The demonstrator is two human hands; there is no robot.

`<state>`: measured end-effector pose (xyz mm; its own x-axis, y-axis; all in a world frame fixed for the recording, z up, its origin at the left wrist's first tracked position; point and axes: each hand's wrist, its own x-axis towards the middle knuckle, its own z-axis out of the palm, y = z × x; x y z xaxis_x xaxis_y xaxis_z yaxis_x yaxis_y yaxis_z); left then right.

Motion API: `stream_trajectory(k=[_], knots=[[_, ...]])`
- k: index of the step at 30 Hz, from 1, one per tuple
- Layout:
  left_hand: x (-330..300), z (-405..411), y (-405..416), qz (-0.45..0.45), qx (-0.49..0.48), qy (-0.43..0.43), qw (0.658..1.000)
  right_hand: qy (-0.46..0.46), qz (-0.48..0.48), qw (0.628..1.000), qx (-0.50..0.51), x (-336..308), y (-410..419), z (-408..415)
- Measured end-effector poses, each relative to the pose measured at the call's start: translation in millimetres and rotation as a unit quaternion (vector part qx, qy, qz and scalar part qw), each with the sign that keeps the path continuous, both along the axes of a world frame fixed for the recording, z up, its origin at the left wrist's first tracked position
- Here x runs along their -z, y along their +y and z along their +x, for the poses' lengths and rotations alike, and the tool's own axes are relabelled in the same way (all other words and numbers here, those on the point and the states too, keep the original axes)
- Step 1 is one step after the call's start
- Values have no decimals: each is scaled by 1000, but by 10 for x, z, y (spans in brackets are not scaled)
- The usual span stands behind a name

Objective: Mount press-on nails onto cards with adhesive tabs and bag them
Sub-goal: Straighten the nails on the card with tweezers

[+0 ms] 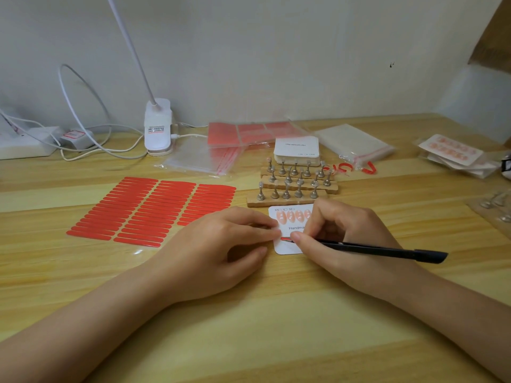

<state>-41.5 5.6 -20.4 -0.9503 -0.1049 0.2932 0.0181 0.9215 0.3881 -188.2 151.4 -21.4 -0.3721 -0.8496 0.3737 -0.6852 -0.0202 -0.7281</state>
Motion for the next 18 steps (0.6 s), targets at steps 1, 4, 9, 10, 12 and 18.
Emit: stream_trajectory(k=[1,4,9,10,12,18], knots=[[-1,0,-1,0,-1,-1,1000,9,-1,1000,-3,-2,0,1],[-4,2,0,1,-2,0,1000,30,-3,1000,-6,0,1,0],[-9,7,8,0,0,-1,1000,75,-3,997,3,16,4,-5],[-10,6,7,0,-1,-1,1000,82,-4,997,1,20,3,-4],[-7,4,7,0,-4,2,1000,94,-8,996,-3,23,4,2],[-2,-2,1,-3,-6,3,1000,93,-20,995,0,32,1,16]])
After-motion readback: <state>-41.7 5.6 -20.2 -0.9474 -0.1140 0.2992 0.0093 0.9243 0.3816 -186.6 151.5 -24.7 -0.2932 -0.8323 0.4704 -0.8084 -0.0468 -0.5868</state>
